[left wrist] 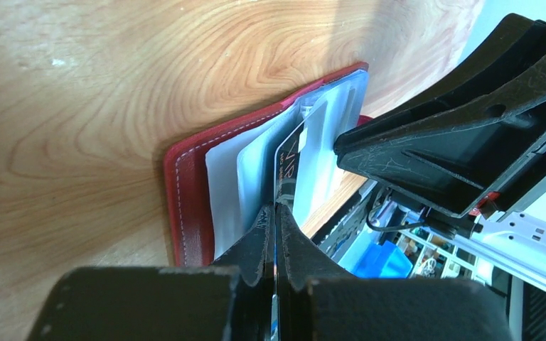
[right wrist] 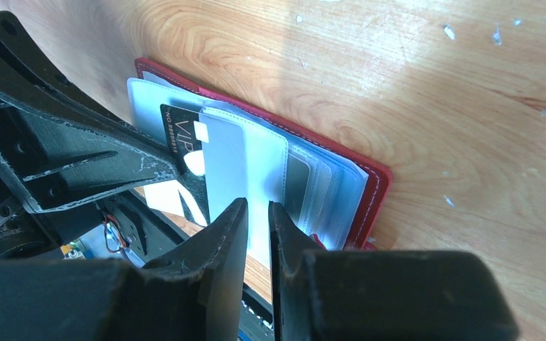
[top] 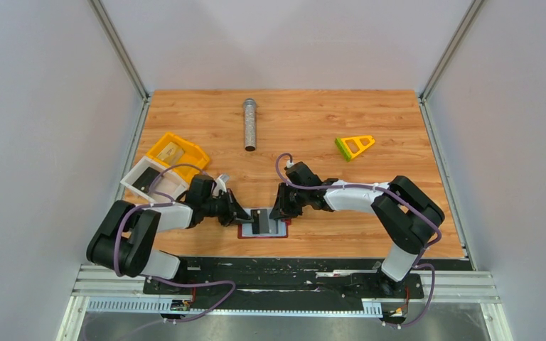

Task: Take the credit cards out of the card holder
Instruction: Remove the credit card from the card holder.

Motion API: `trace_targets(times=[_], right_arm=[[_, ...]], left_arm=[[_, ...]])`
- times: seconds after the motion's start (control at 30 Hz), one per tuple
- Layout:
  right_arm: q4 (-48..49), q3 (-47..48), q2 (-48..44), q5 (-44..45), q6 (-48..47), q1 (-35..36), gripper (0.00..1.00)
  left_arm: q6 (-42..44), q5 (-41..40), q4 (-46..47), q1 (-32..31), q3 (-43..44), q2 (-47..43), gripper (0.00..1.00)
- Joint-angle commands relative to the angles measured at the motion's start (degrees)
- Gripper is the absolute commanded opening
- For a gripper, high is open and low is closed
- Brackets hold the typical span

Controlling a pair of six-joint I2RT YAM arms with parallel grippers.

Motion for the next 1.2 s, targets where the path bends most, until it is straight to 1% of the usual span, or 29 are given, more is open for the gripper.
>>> trace_targets(times=[0.0,0.17,0.4,0.57,0.8,1.03,1.17], right_arm=[[-3.3,-0.9,0.2,4.0,-2.5,-0.5,0.2],[-4.1,0.5,-1.0,3.5,-4.0,-0.4,0.2],[-1.3,2.2,-3.8,0.0,-9.3,-0.5,0.23],[2.7,2.5,-5.6,-5.5,-11.9,-0.5,0.27],[8.5,1.8,-5.2,-11.1,-10.7,-0.5,0.37],[10.1,1.9,-3.7,-13.4,-9.9,-0.3,0.45],[12.0,1.8,-2.7,-15.1,-9.9,0.0,0.47]], left_arm=[[2.9,-1.5,-4.7,1.0,1.0,-3.4,0.0],[4.0,-2.7,-9.3,1.5,1.8,-7.4,0.0],[3.2,-2.6,-11.5,1.8,2.0,-11.8,0.0],[2.9,-2.6,-13.1,1.8,2.0,-14.1,0.0],[1.7,-1.8,-13.3,1.8,1.9,-16.1,0.0],[1.5,-2.5,-14.4,1.7,1.8,-17.3,0.0],[1.4,-2.7,-15.0,1.7,1.7,-18.2,0.0]])
